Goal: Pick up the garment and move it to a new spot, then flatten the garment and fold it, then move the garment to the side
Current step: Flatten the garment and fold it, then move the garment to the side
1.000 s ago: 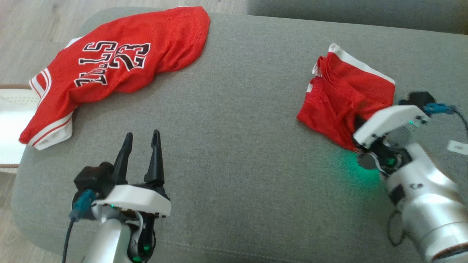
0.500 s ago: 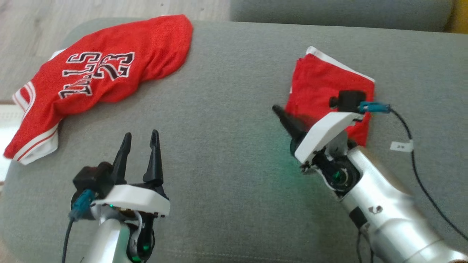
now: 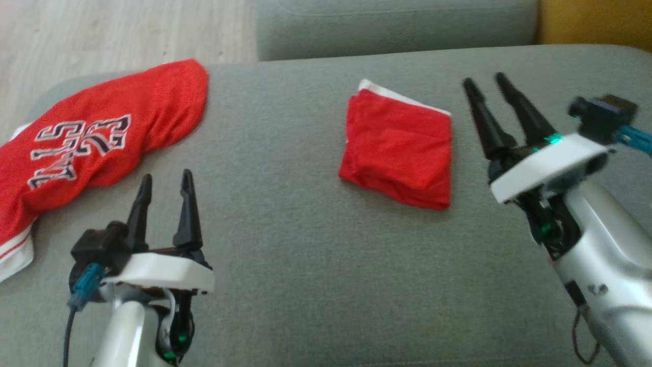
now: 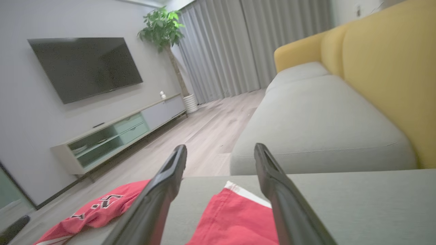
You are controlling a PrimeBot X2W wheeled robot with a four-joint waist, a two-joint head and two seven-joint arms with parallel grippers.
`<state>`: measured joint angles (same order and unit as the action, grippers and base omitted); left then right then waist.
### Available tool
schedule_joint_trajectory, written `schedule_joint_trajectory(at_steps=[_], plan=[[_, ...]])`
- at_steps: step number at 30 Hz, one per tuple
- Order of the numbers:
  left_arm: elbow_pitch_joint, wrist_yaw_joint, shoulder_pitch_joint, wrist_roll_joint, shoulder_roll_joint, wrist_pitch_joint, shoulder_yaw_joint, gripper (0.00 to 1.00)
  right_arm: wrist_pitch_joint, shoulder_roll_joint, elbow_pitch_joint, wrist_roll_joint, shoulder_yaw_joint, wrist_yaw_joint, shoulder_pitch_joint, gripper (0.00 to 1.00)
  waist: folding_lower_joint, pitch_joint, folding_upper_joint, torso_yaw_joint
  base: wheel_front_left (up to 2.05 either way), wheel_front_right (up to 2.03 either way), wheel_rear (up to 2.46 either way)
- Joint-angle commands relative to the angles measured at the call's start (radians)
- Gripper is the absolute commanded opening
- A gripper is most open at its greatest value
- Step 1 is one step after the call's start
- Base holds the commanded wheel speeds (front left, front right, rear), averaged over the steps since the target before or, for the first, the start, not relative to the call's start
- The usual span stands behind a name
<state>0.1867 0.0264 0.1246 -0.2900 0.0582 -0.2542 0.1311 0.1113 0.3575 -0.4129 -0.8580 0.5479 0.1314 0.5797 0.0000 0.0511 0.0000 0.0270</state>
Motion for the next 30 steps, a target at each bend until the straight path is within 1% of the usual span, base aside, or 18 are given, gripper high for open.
schedule_joint_trajectory(at_steps=[1, 6, 10, 13, 14, 17, 23, 27, 30], plan=[[-0.042, -0.001, 0.024, 0.013, 0.016, -0.008, -0.042, 1.00, 0.019, 0.009, 0.030, 0.015, -0.007, -0.001, -0.019, 1.00, 0.0000, -0.018, 0.0000, -0.022, 0.00, 0.00, 0.00], [-0.058, -0.008, 0.006, 0.038, 0.019, -0.008, -0.058, 1.00, 0.095, 0.030, 0.031, 0.144, -0.091, -0.001, -0.101, 1.00, 0.0000, -0.034, 0.0000, -0.056, 0.00, 0.00, 0.00], [-0.054, -0.011, -0.013, 0.069, 0.021, -0.008, -0.066, 1.00, 0.126, 0.019, 0.028, 0.275, -0.165, -0.001, -0.183, 1.00, 0.0000, -0.042, 0.0000, -0.073, 0.00, 0.00, 0.00], [-0.050, -0.008, -0.028, 0.092, 0.020, -0.008, -0.079, 1.00, 0.140, -0.014, 0.034, 0.385, -0.236, -0.001, -0.255, 1.00, 0.0000, -0.048, 0.0000, -0.079, 0.00, 0.00, 0.00], [-0.047, -0.009, -0.038, 0.105, 0.019, -0.008, -0.086, 1.00, 0.144, -0.041, 0.044, 0.453, -0.276, -0.001, -0.301, 1.00, 0.0000, -0.049, 0.0000, -0.081, 0.00, 0.00, 0.00], [-0.033, -0.015, -0.049, 0.115, 0.015, -0.008, -0.090, 1.00, 0.147, -0.085, 0.064, 0.519, -0.325, -0.001, -0.357, 1.00, 0.0000, -0.047, 0.0000, -0.079, 0.00, 0.00, 0.00], [-0.012, -0.029, -0.048, 0.129, 0.009, -0.008, -0.093, 1.00, 0.148, -0.136, 0.088, 0.577, -0.359, -0.001, -0.403, 1.00, 0.0000, -0.042, 0.0000, -0.071, 0.00, 0.00, 0.00], [-0.006, -0.033, -0.041, 0.135, 0.005, -0.008, -0.092, 1.00, 0.126, -0.142, 0.089, 0.580, -0.356, -0.001, -0.392, 1.00, 0.0000, -0.037, 0.0000, -0.059, 0.00, 0.00, 0.00], [-0.003, -0.039, -0.032, 0.139, 0.002, -0.008, -0.087, 1.00, 0.090, -0.136, 0.072, 0.569, -0.341, -0.001, -0.345, 1.00, 0.0000, -0.026, 0.0000, -0.046, 0.00, 0.00, 0.00]])
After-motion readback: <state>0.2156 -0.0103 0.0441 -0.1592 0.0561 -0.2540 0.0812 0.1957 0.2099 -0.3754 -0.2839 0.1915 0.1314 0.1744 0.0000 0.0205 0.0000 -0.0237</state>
